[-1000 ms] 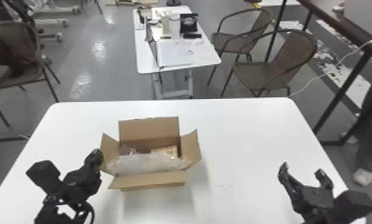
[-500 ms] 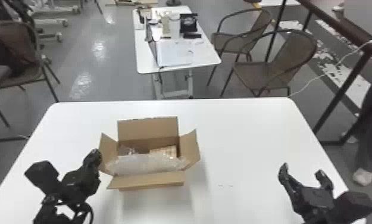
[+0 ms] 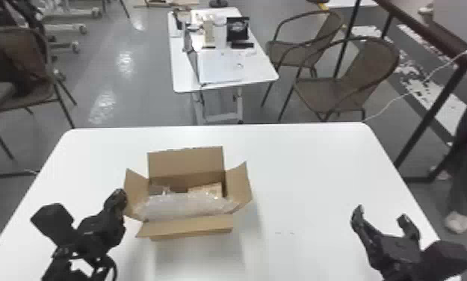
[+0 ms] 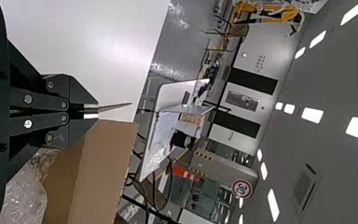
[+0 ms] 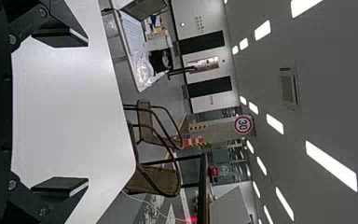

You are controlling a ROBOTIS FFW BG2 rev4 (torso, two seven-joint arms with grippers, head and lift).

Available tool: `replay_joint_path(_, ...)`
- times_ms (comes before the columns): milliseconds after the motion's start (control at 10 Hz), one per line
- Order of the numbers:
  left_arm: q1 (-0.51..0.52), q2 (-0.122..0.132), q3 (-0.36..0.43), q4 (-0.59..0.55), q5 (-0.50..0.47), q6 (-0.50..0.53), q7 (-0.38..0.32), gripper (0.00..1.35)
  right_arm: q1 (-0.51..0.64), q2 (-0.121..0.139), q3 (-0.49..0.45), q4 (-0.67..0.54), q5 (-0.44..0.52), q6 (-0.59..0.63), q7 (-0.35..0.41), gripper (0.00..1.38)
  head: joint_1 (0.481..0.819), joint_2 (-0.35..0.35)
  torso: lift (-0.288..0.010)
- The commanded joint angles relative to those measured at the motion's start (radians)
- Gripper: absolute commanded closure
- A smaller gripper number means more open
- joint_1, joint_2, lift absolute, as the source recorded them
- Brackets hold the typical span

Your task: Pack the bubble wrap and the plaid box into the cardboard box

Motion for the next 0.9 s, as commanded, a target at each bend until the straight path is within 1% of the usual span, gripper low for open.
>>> replay_joint_path(0,0.001,-0.003,0.004,0.001,0.0,0.0,0.0,1.2,0.0,0.0,0.002,0.0,-0.002,0.0,0.0,0.23,0.695,0.019,0.0)
replay_joint_path(800,0.001,-0.003,0.004,0.011,0.012,-0.006,0.001,1.2,0.0,0.0,0.002,0.004,-0.014,0.0,0.002,0.23,0.695,0.023,0.0)
